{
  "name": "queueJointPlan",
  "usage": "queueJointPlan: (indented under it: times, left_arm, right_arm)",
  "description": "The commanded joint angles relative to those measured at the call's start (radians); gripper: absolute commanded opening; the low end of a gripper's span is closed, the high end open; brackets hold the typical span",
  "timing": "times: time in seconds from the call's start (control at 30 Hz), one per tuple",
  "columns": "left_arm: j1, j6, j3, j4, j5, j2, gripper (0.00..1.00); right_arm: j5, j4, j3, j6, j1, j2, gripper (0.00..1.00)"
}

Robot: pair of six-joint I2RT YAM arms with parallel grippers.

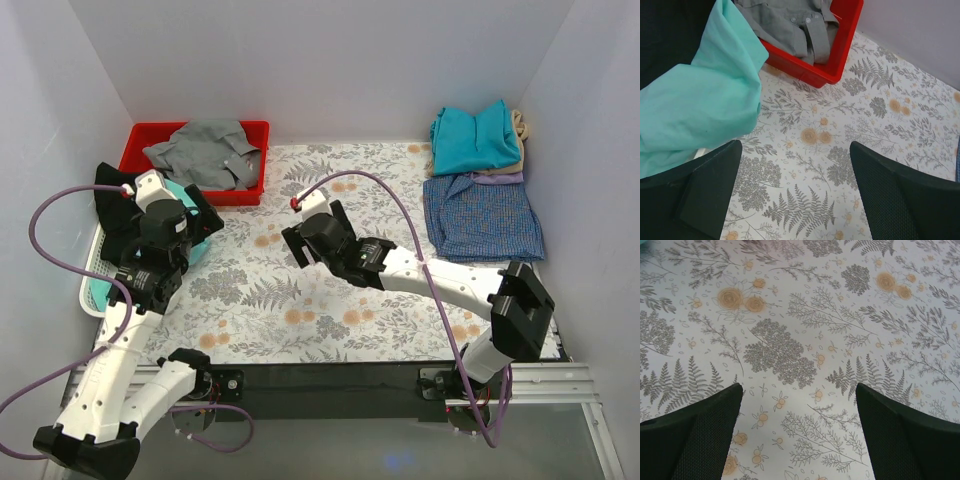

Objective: Fold and stack the t-shirts
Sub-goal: Grab the tshirt from the pile

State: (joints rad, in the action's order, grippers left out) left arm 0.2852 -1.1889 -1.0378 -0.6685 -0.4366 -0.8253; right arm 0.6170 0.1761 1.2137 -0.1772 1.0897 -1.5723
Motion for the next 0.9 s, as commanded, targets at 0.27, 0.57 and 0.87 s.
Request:
queueJointPlan:
  times: [0.27,0.57,0.87]
  left_arm:
    - [0.002,-0.011,-0.033,-0.065,-0.189,0.006,0.89]
    - [0.002,-0.048,0.001,-0.069,-0.241,-0.025,0.92]
    - [-0.001,-0.048,0.059,-0.031,-0.185,-0.011,0.95]
  right_arm:
    - [-0.241,-0.086,0.233,0.214,-0.002,-0.150,0.98]
    - [-0.680,-0.056,0.577,0.049,-0.148,-0.426,0.98]
    - [-0.934,-0.009,0.905,-0.079,-0.220,-0.718,0.97]
